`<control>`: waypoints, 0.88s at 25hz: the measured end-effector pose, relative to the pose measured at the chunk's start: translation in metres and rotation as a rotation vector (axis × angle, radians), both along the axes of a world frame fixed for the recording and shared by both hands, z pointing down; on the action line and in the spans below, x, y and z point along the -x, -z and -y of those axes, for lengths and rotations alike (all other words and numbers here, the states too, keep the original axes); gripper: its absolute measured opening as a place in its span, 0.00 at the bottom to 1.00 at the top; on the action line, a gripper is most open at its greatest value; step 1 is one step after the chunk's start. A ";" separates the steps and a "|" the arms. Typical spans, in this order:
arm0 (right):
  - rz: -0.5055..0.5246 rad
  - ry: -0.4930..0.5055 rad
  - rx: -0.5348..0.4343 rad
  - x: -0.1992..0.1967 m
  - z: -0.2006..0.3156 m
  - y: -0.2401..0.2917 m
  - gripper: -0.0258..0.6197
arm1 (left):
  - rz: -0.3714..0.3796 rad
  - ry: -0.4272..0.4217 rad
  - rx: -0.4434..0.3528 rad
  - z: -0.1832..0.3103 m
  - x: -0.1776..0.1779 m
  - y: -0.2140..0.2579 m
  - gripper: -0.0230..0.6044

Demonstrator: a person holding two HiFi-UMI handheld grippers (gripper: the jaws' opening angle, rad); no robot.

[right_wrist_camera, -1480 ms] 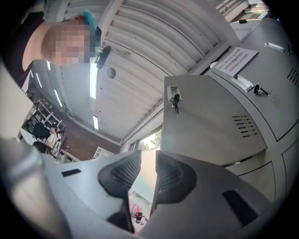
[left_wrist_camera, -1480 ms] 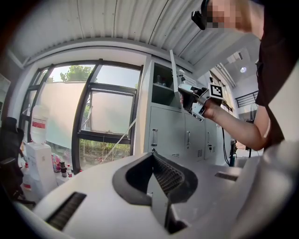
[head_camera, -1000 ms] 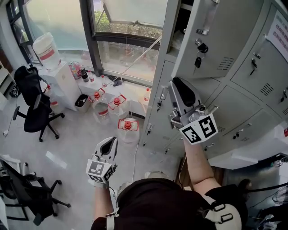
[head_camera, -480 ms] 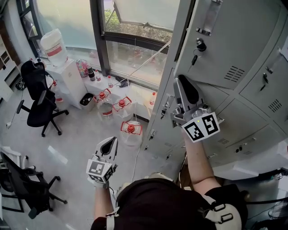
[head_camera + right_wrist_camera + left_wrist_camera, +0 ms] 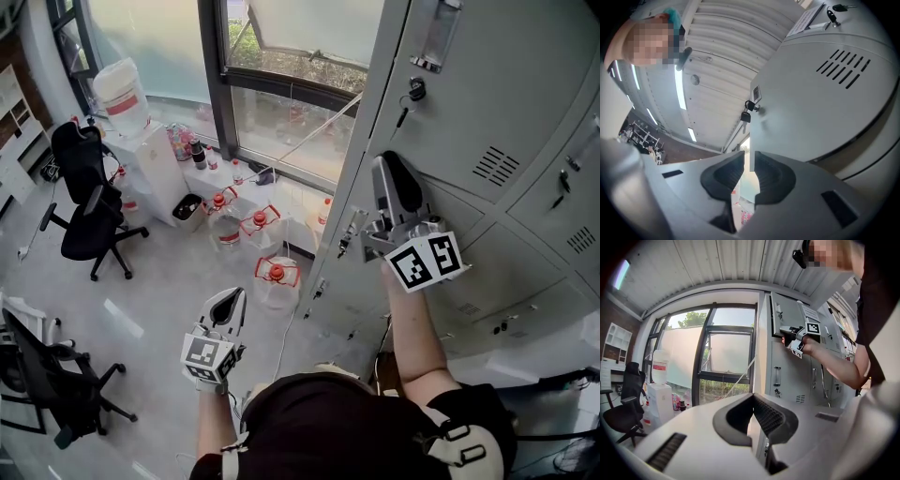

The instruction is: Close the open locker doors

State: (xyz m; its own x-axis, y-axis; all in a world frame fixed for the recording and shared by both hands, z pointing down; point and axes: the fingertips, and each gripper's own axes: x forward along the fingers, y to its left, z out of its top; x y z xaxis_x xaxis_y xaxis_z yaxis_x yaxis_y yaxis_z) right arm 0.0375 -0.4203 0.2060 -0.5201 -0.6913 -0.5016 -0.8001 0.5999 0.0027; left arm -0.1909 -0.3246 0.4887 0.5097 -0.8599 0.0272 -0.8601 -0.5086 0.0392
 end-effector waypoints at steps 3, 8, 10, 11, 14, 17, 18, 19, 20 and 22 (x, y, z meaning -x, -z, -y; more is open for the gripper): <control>0.013 0.002 0.007 -0.001 0.005 0.002 0.14 | 0.001 0.012 0.003 0.000 0.002 -0.001 0.05; 0.040 -0.008 0.022 -0.005 0.015 0.003 0.14 | 0.000 0.026 0.006 0.001 0.003 -0.004 0.05; 0.058 -0.017 0.034 -0.009 0.021 0.003 0.14 | 0.000 0.028 0.009 0.003 0.002 -0.005 0.05; 0.068 -0.020 0.042 -0.011 0.024 0.004 0.14 | 0.001 0.029 0.010 0.004 0.001 -0.006 0.05; 0.095 -0.019 0.069 -0.015 0.033 0.005 0.14 | 0.000 0.030 0.012 0.007 0.000 -0.006 0.05; 0.119 -0.006 0.080 -0.016 0.035 0.006 0.14 | 0.003 0.033 0.011 0.007 0.001 -0.007 0.05; 0.124 -0.006 0.081 -0.016 0.035 0.006 0.14 | 0.004 0.034 0.010 0.007 0.001 -0.006 0.05; 0.128 -0.005 0.083 -0.016 0.035 0.006 0.14 | 0.004 0.033 0.010 0.007 0.001 -0.006 0.05; 0.132 -0.004 0.086 -0.016 0.035 0.007 0.14 | 0.005 0.033 0.010 0.007 0.001 -0.006 0.05; 0.143 0.006 0.094 -0.016 0.036 0.006 0.14 | 0.007 0.032 0.010 0.007 0.001 -0.006 0.05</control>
State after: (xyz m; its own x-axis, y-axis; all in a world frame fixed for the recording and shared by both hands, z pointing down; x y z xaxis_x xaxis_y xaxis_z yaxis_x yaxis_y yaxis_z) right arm 0.0535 -0.4561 0.1998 -0.4517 -0.7362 -0.5040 -0.7849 0.5965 -0.1678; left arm -0.1923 -0.3316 0.4944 0.4820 -0.8753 0.0393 -0.8760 -0.4807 0.0378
